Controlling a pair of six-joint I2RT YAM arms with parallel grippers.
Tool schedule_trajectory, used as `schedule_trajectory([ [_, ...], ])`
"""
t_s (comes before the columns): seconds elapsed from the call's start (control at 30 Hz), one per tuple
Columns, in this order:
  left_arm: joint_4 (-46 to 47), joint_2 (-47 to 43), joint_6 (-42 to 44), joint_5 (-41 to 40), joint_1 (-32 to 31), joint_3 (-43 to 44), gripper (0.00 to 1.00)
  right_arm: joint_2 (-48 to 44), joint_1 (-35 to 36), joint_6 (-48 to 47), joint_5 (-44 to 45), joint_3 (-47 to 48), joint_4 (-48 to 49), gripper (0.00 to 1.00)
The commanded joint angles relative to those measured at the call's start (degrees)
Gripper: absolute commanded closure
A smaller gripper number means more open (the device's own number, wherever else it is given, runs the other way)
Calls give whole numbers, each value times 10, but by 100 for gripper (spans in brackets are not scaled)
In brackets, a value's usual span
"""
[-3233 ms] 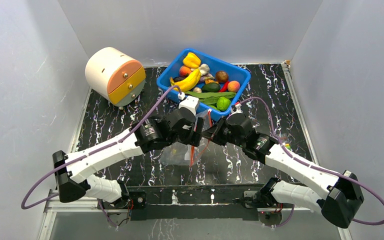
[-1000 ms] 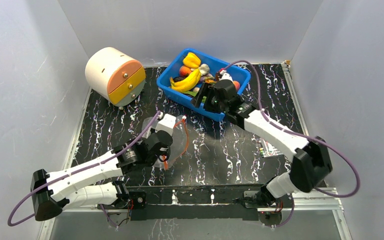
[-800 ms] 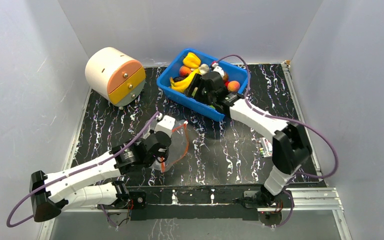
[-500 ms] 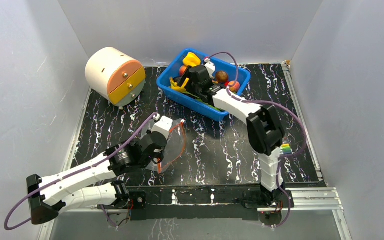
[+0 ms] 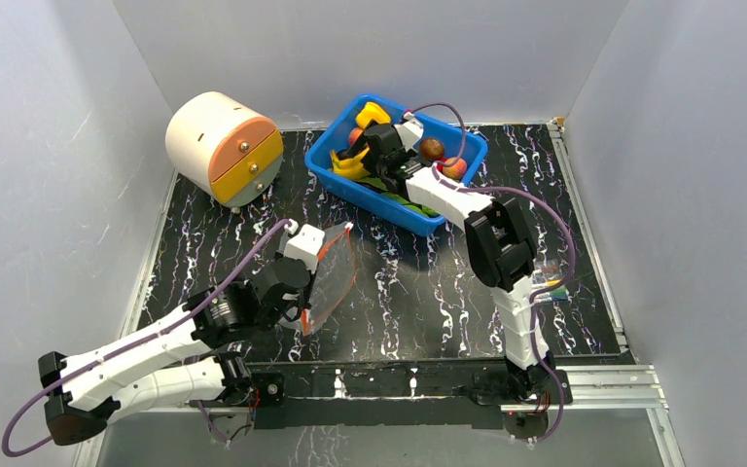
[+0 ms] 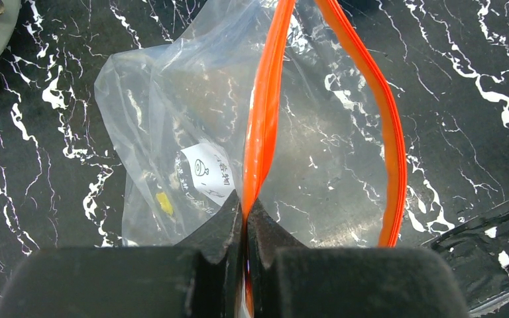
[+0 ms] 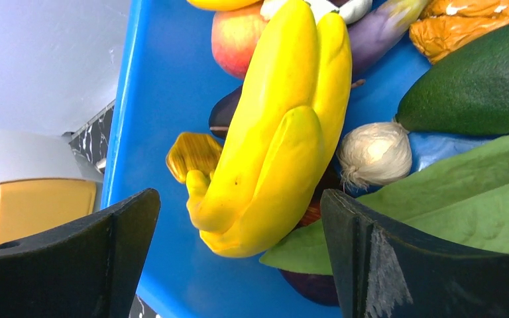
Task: Place the food in the zip-top bag and seal the zipper
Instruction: Pick up the fake fruit from the bin.
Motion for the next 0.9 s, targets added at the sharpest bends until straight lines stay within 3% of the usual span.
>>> schedule_trajectory([
  [0.0, 7, -19, 7, -14, 1, -4, 100, 20, -8, 18, 31, 37, 10, 11],
  [0.3, 11, -27, 8, -17, 1, -6, 100, 49, -20, 21, -1, 60, 20, 29],
  [0.5, 12, -23, 4, -20, 1, -6, 100, 25, -27, 19, -17, 15, 73, 61],
  [0.7, -2, 5, -20, -17, 1, 10, 100, -42, -35, -39, -30, -18, 94, 69],
  [0.87, -40, 28, -87, -2, 1, 51, 100, -145, -47, -56, -16, -115, 121, 76],
])
